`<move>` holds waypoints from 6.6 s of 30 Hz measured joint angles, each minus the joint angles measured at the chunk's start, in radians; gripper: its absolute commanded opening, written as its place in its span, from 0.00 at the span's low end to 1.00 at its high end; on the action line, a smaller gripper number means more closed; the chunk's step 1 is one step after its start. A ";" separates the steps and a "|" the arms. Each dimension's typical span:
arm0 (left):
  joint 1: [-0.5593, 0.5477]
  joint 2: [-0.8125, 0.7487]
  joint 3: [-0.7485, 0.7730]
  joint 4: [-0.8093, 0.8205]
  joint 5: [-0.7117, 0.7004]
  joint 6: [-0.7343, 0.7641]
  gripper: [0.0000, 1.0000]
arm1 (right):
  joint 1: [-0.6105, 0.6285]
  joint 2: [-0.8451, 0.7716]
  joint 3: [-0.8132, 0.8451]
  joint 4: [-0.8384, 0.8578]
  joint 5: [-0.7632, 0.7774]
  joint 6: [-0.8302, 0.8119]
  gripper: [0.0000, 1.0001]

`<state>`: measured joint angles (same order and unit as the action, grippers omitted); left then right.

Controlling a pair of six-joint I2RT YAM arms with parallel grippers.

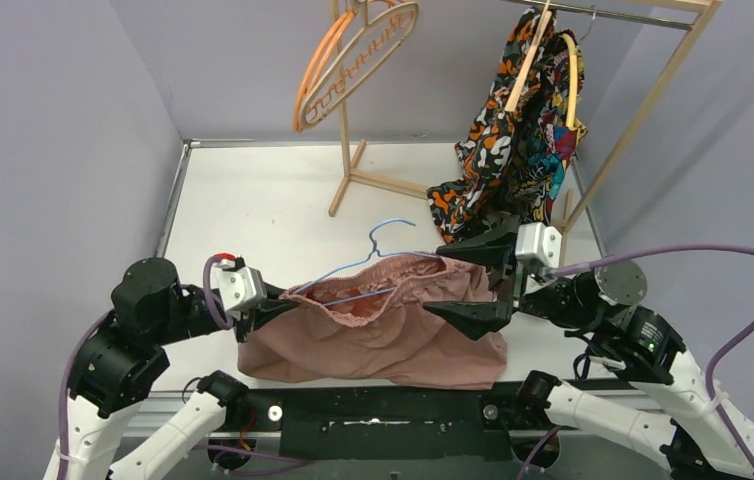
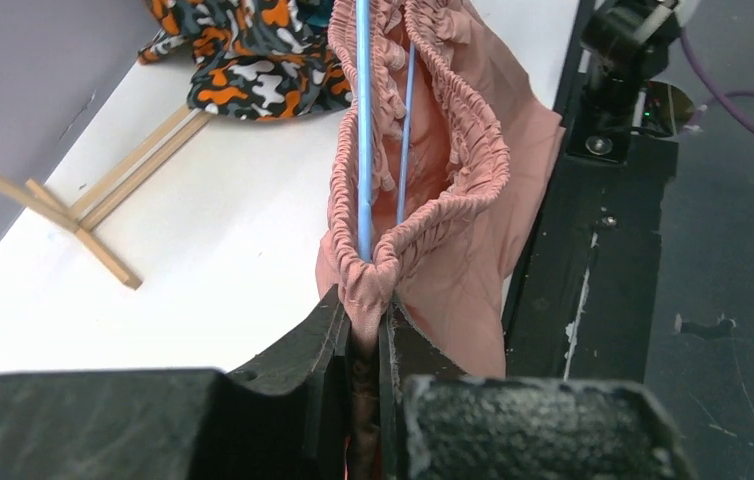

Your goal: Place the shorts on the hanger

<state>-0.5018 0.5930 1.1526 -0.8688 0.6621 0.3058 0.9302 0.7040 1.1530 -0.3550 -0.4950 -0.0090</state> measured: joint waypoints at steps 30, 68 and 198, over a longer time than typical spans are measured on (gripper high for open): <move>0.000 0.344 0.719 -0.013 -0.718 -0.238 0.00 | 0.000 -0.132 0.006 -0.052 0.352 0.157 0.98; -0.049 0.693 0.442 0.602 -0.633 -0.301 0.00 | 0.000 -0.153 0.041 -0.058 0.394 0.204 0.98; -0.236 1.421 0.728 1.177 -0.706 -0.194 0.00 | -0.027 -0.205 0.013 -0.043 0.356 0.227 0.98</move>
<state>-0.7380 2.0144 1.8809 0.3084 -0.0441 0.1116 0.9028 0.4988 1.1664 -0.3977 -0.1387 0.2180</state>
